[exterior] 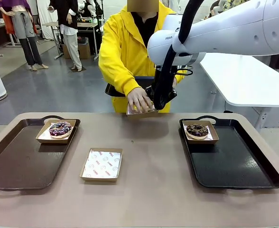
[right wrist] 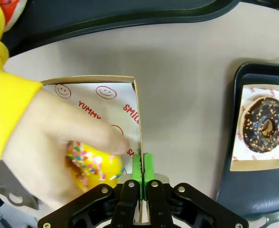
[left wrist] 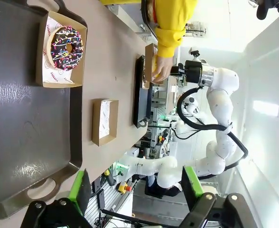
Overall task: Individually package the donuts and arrange them on the tray.
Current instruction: Place the picked Paper togo box on the Handle tray while simultaneously picking up another Paper togo box from the table with the other hand.
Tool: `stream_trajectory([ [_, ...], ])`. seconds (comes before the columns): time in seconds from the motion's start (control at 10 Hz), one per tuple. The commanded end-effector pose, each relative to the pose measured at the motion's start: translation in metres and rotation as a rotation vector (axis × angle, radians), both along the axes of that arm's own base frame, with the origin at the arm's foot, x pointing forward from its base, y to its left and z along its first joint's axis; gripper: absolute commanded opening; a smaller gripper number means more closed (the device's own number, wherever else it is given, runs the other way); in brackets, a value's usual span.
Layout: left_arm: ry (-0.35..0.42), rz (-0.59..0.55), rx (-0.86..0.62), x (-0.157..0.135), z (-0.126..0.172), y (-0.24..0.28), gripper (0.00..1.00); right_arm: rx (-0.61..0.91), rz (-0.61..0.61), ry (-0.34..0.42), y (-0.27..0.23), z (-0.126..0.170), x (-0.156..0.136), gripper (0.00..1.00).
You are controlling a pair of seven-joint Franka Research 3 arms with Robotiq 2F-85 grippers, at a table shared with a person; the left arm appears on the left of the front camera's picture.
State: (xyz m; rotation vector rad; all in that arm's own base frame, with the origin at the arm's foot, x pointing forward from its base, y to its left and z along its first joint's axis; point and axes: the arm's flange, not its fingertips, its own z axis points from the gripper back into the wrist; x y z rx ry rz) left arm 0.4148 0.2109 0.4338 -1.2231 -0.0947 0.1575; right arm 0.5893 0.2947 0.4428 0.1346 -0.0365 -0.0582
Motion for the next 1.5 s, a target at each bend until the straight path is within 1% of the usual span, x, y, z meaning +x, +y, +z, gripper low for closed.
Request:
stream_trajectory([
  [0.0, 0.0, -0.001, 0.0, -0.0018, 0.0004, 0.0008, 1.0, -0.001, -0.007, -0.001, -0.0014, 0.0013, -0.0004, 0.0],
  [1.4, 0.0, -0.001, 0.0, -0.0018, 0.0004, 0.0008, 1.0, -0.001, -0.007, -0.001, -0.0014, 0.0013, -0.0004, 0.0],
])
